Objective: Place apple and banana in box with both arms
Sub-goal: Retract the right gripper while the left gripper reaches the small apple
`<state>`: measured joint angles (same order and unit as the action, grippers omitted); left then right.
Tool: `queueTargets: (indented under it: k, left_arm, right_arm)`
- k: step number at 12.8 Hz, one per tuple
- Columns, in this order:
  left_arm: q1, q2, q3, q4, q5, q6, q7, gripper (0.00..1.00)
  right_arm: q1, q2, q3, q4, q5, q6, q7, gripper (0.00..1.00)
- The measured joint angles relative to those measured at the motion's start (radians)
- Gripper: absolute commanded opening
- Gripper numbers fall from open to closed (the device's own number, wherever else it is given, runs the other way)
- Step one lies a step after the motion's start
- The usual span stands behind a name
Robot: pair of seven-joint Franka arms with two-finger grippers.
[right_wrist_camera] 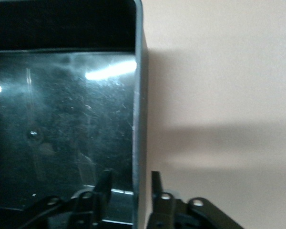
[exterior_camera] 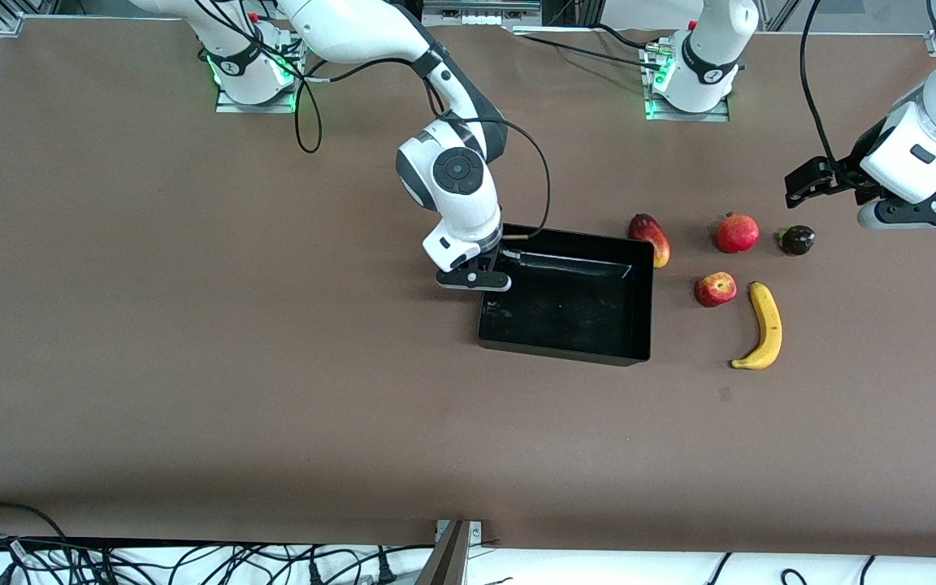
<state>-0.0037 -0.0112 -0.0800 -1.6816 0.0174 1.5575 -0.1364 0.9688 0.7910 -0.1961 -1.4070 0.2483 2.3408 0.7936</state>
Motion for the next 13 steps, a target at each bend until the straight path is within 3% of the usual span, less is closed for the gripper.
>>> queueTargets:
  k: [3, 6, 9, 13]
  left_arm:
    - [0.001, 0.024, 0.0, -0.001, 0.0, -0.035, 0.0, 1.0]
    - [0.003, 0.07, 0.002, -0.004, 0.0, -0.02, 0.0, 1.0]
    - [0.007, 0.151, 0.004, -0.008, 0.0, 0.05, 0.0, 1.0]
    - [0.019, 0.291, 0.006, -0.044, 0.006, 0.218, 0.006, 1.0]
  right_arm:
    - [-0.007, -0.071, -0.048, 0.031, 0.0, -0.134, 0.0, 1.0]
    - [-0.048, -0.216, -0.162, 0.038, 0.0, -0.358, -0.097, 1.0]
    - [-0.08, -0.318, -0.299, 0.032, 0.005, -0.524, -0.258, 1.0]
    - [-0.099, -0.456, -0.403, -0.039, 0.008, -0.62, -0.412, 1.0]
